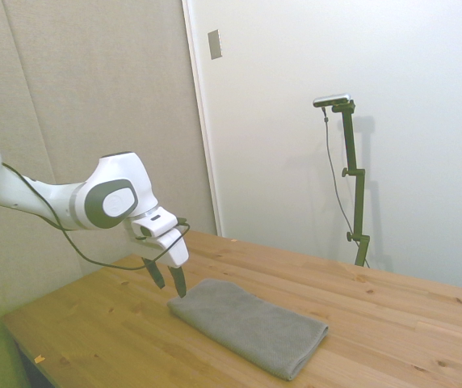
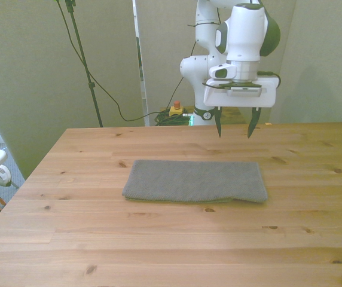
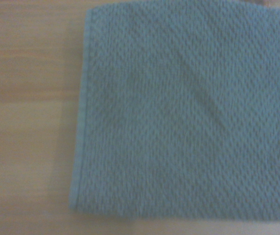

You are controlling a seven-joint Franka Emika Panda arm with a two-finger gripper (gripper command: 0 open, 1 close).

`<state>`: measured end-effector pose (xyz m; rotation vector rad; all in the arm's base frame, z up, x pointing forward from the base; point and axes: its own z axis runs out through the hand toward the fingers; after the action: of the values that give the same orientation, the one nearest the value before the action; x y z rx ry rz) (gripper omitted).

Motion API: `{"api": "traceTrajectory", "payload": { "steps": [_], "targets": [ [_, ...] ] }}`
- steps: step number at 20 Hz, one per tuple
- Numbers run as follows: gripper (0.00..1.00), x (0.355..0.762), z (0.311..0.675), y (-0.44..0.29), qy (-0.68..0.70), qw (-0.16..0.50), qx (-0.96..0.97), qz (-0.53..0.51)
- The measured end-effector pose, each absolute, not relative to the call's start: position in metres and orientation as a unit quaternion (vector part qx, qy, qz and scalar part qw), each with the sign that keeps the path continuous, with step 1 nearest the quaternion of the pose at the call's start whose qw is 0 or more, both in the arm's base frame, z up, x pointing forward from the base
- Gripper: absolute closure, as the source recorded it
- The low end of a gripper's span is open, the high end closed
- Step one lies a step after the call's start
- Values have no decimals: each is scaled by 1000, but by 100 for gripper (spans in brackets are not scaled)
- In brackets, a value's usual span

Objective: Fold the towel

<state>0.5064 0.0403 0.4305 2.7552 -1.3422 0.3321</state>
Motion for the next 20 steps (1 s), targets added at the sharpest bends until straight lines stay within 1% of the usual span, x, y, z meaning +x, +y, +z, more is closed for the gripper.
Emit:
{"api": "traceTrajectory", "payload": {
  "steps": [3,5,8,12,16,20],
  "targets": [
    [0,542,413,78,-438,79,886,131],
    [0,556,400,104,-433,99,885,144],
    [0,563,386,136,-430,134,879,158],
    [0,571,372,158,-435,177,865,175],
    [0,583,357,169,-437,196,863,163],
    [0,592,347,167,-440,202,860,159]
  ]
}}
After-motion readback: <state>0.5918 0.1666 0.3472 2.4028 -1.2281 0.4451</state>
